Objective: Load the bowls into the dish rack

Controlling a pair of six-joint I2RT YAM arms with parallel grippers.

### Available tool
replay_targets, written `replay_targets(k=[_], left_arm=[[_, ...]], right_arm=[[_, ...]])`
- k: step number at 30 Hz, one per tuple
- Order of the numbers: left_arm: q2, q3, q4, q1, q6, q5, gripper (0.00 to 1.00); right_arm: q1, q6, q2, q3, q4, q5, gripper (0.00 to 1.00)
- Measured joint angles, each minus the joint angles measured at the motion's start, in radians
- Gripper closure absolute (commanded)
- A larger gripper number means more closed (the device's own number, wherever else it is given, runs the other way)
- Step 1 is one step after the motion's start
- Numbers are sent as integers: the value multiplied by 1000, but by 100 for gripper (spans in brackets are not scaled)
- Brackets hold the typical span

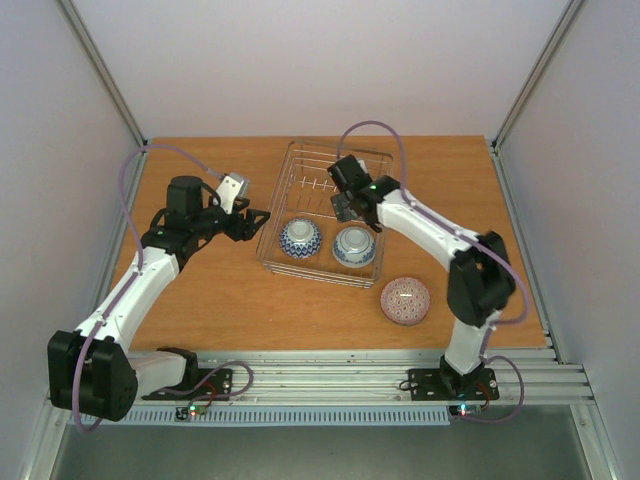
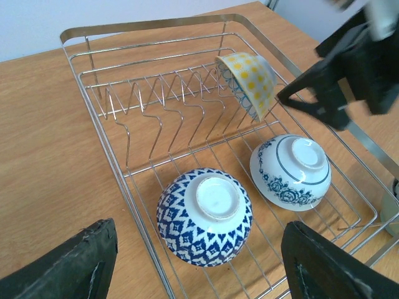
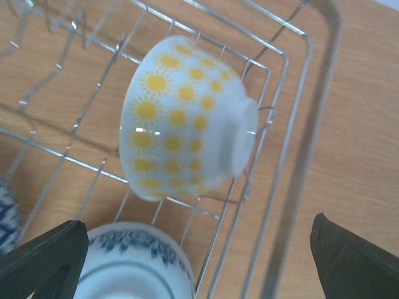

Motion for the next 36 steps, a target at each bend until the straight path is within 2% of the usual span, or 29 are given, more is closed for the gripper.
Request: replay_targets(k=[7,15,22,26,33,36], left_arm=[[0,0,0,0,-3,9,27],[3,0,0,0,-7,23,27],[13,0,0,0,-11,28,27],[13,0,0,0,-12,31,27],[14,0,0,0,-15,33,27],[19,0,0,0,-15,33,27]], right_arm=[[0,110,-347,-194,12,-24,6],[-2,337,-658,-548,-127,-12,36],[-2,510,-939,-689,-269,-39,46],[-2,583,-1004,-739,-325,-67,51],[-2,653,-1009,-872,-339,-129,61],[-2,671,-999,-894,-337,-144,68]])
